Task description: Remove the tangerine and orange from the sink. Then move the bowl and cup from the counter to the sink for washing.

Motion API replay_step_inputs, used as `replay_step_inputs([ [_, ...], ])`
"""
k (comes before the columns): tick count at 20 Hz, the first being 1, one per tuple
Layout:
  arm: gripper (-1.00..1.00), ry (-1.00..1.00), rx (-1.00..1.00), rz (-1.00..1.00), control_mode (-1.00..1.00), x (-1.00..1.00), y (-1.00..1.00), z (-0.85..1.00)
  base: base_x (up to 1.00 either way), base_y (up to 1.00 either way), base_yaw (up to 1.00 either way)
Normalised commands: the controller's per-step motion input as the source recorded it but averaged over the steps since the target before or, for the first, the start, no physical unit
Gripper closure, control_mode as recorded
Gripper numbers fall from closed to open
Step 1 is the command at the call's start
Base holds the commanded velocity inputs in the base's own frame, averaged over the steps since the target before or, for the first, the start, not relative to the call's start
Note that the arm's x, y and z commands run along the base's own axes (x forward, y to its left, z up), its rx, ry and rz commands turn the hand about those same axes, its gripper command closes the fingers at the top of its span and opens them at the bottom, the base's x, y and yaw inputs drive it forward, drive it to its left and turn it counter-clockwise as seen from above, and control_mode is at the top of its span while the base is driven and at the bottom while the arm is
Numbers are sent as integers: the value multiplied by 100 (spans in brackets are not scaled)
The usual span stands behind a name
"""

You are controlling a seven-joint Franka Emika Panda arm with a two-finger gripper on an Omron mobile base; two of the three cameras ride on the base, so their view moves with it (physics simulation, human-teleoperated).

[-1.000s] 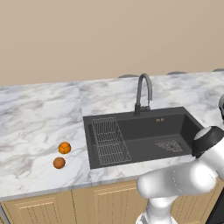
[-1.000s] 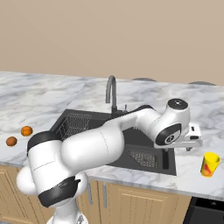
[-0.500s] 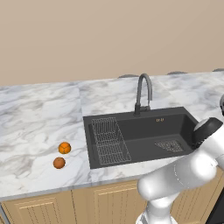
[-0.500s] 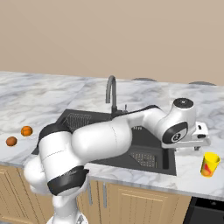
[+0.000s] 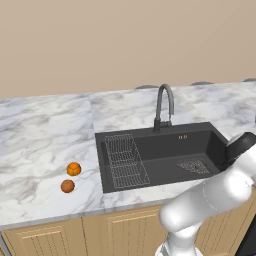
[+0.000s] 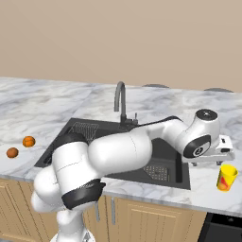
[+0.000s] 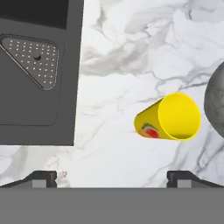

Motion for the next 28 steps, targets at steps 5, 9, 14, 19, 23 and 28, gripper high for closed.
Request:
replay_step_inputs([
  [5,-100,0,0,0,-100,11,-18,-10,0,0,0],
  [9,-100,0,0,0,-100,12,-16,-11,0,0,0],
  [14,-100,0,0,0,-100,10,-12,-14,0,0,0],
  [19,-100,0,0,0,-100,4,-9,-15,0,0,0],
  [23,-100,0,0,0,-100,4,-9,-15,0,0,0],
  [28,-100,0,0,0,-100,7,-7,-15,0,0,0],
])
